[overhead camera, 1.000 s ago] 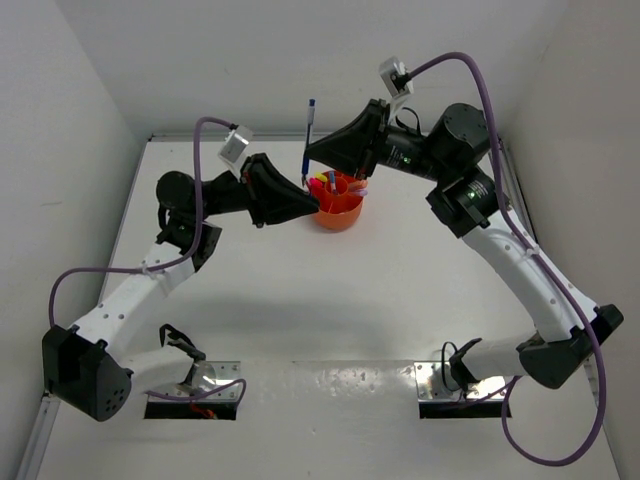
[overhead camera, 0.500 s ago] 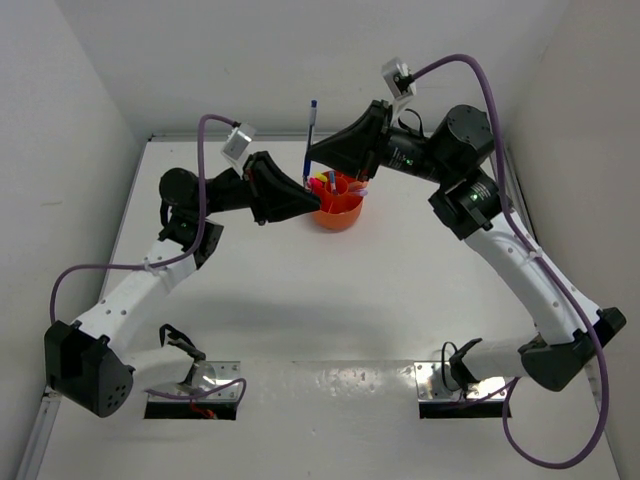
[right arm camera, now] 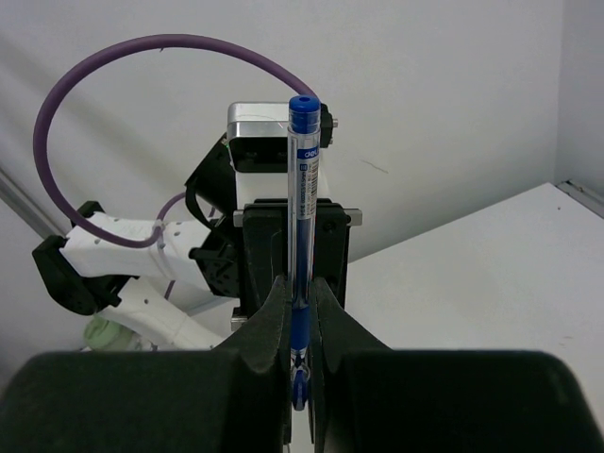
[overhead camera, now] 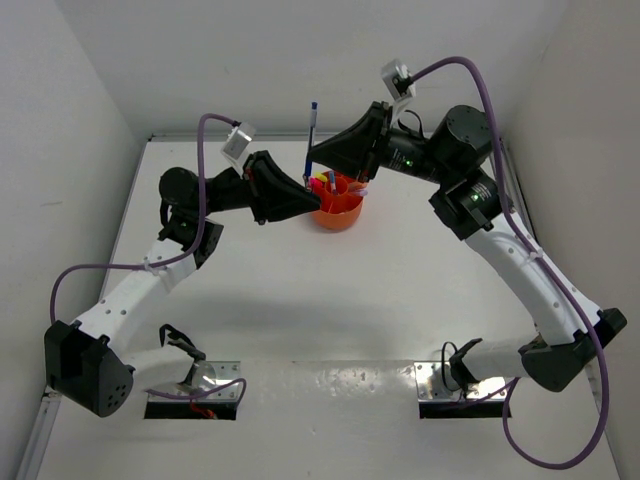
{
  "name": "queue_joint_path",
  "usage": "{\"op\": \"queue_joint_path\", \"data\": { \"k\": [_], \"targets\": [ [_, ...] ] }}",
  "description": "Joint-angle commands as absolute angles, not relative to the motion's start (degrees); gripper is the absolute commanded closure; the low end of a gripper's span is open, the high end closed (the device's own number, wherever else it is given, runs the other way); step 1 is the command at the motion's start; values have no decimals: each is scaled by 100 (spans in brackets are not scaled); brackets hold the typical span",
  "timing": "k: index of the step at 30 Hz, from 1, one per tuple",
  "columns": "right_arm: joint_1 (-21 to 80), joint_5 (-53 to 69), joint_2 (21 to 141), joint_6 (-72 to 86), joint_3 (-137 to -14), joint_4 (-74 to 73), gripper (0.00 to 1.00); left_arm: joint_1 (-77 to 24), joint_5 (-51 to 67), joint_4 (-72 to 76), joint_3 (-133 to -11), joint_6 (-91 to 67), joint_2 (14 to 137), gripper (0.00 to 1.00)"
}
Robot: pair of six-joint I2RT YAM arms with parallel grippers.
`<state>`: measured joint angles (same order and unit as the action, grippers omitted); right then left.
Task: Sort the stationery into containers
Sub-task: Close the pen cap on the pen.
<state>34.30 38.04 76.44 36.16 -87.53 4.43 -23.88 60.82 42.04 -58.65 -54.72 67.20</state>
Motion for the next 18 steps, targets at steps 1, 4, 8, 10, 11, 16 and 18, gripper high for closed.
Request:
{"op": "queue_joint_path", "data": {
  "k": [1,4,8,10,11,16,18],
  "targets": [
    [3419,3797,7515,3472,-8710,580,100,-2329,6108,4386,-6091,-5476,6680,100],
    [3375,3788,7523,3472,-8745,563,100,-2329,6117,4386,-6082,-5476,6680,100],
    [3357,3779,7506,3480,-8736,554,100,-2329,6108,4386,-6073,-5476,6671,100],
    [3340,3779,7515,3472,-8754,554,100,-2329,6108,4377,-6082,-5476,6671,100],
    [3331,3779,7506,3489,-8754,562,100,-2338,6108,4377,-6073,-5467,6671,100],
    [3366,3806,7453,3507,-8640,545,100,-2285,6073,4377,-6108,-5484,6671,100],
    [3410,3814,7444,3524,-8570,536,100,-2285,6056,4351,-6135,-5476,6680,100]
  ]
}}
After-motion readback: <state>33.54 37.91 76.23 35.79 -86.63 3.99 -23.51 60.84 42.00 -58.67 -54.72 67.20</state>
